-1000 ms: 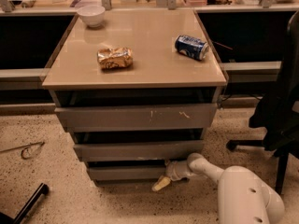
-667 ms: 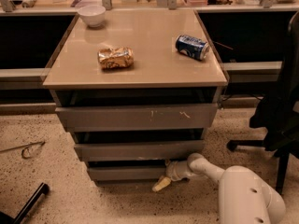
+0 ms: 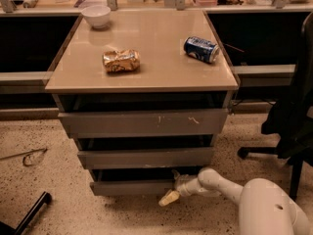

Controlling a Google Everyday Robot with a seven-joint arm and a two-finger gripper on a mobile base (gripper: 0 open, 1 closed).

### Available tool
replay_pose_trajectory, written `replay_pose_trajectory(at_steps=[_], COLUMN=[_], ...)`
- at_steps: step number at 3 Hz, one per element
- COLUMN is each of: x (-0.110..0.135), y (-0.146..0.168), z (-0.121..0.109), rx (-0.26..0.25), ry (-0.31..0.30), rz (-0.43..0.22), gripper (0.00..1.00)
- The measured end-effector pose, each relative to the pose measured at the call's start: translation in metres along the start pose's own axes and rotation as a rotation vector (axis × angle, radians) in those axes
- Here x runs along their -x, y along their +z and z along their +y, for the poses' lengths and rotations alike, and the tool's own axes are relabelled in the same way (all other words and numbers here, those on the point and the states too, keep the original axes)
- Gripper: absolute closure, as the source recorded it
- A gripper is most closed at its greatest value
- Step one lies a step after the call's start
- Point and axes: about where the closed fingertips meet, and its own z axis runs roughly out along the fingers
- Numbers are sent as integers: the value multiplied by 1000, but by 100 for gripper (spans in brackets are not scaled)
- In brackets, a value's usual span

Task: Open bottom drawer

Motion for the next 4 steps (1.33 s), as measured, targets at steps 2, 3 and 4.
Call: replay_pose_trajectory(at_steps=[2, 3, 4], x=[2, -5, -12], y=[-1, -4, -11], z=[1, 22, 50], rx=[0, 19, 32], ry=[0, 26, 47], rz=[0, 38, 77], gripper=[0, 0, 0])
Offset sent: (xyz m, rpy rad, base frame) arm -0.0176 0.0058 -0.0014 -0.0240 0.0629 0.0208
